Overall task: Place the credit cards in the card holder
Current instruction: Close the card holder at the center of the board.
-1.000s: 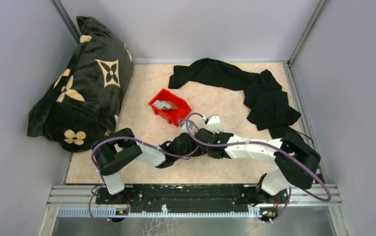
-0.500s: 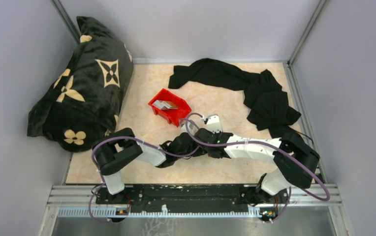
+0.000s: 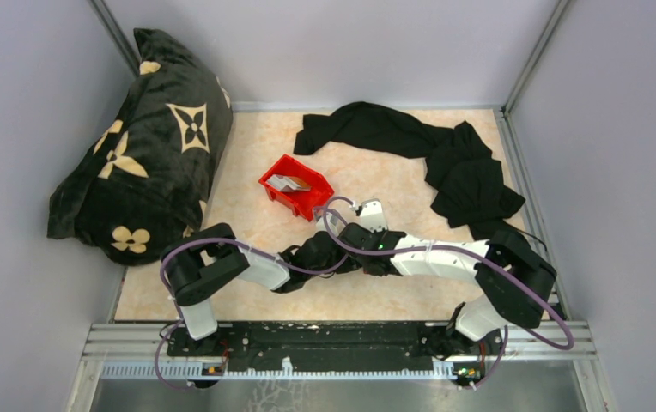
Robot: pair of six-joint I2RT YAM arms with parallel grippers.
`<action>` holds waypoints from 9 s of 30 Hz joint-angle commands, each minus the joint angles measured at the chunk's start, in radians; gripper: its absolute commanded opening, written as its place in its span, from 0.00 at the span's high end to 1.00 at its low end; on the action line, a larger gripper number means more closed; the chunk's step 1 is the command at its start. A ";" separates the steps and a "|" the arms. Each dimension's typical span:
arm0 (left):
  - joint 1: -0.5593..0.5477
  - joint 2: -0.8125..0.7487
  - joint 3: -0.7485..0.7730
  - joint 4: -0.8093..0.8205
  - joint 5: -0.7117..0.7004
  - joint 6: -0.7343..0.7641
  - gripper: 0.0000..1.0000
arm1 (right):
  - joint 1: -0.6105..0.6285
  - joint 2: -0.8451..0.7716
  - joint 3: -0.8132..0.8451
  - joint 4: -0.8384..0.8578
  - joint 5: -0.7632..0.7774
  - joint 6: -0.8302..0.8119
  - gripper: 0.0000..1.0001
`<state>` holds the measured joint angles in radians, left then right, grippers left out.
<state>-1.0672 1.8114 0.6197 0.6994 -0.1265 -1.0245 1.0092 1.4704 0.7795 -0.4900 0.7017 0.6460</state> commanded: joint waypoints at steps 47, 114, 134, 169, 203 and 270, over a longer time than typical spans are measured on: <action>-0.019 0.111 -0.017 -0.262 0.034 0.041 0.58 | -0.011 0.009 0.021 0.014 -0.034 -0.009 1.00; -0.019 0.123 0.005 -0.299 0.033 0.043 0.64 | -0.093 0.007 -0.068 0.094 -0.135 -0.008 1.00; -0.019 0.144 0.039 -0.379 0.018 0.018 0.65 | -0.286 -0.068 -0.213 0.252 -0.373 -0.019 1.00; 0.000 0.089 0.037 -0.547 -0.072 -0.014 0.40 | -0.374 -0.164 -0.139 0.233 -0.418 -0.063 0.79; 0.064 0.203 0.079 -0.447 -0.020 -0.045 0.39 | -0.374 -0.239 -0.090 0.186 -0.331 -0.216 0.90; 0.092 0.272 0.084 -0.408 0.022 -0.043 0.48 | -0.212 -0.018 0.051 0.082 -0.066 -0.295 0.83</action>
<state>-0.9855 1.9629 0.7856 0.6746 -0.0593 -1.1332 0.7883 1.4490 0.7750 -0.4194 0.5922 0.3641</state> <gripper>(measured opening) 0.513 0.170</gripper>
